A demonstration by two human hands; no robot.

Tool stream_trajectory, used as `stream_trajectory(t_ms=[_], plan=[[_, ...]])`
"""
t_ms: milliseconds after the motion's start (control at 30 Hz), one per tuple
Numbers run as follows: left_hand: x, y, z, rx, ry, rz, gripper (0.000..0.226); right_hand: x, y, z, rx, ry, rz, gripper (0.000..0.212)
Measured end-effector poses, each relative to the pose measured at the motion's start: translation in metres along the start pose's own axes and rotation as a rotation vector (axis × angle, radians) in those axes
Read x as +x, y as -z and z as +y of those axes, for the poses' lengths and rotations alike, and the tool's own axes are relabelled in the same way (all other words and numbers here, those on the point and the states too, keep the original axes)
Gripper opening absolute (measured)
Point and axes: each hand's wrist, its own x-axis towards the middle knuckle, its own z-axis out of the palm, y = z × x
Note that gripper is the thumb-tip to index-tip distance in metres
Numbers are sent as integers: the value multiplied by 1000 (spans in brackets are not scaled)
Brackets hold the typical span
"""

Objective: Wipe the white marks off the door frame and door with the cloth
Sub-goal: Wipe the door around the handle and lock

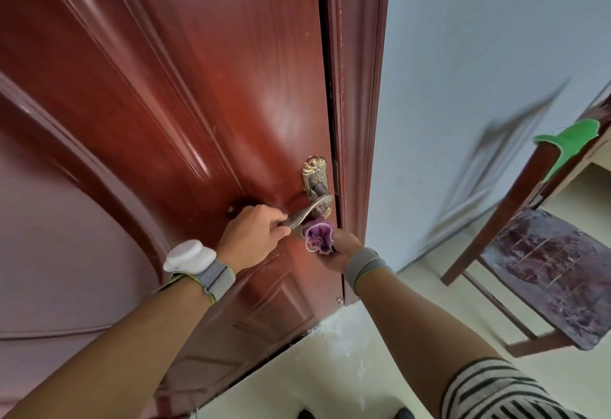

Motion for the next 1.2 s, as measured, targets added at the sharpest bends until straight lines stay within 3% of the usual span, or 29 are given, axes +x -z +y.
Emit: stream_trajectory(t_ms=[167, 400, 800, 967, 1067, 1133, 1200], plan=[[-2, 5, -3, 48, -64, 5, 33, -32, -19, -6, -27, 110, -271, 40], [-16, 21, -17, 75, -152, 28, 39, -38, -31, 5, 213, 149, -232, 28], [-46, 55, -40, 152, -216, 291, 37, -58, -49, 3, 139, 260, -199, 35], [-45, 58, -41, 211, -240, 365, 34, -65, -46, 12, -46, 420, -169, 21], [-47, 56, -40, 243, -254, 402, 32, -77, -37, 11, -488, 544, -119, 31], [-47, 57, -40, 261, -267, 419, 31, -88, -34, 10, -680, 625, -20, 33], [-47, 57, -41, 271, -286, 429, 31, -92, -32, 9, -655, 696, 200, 33]])
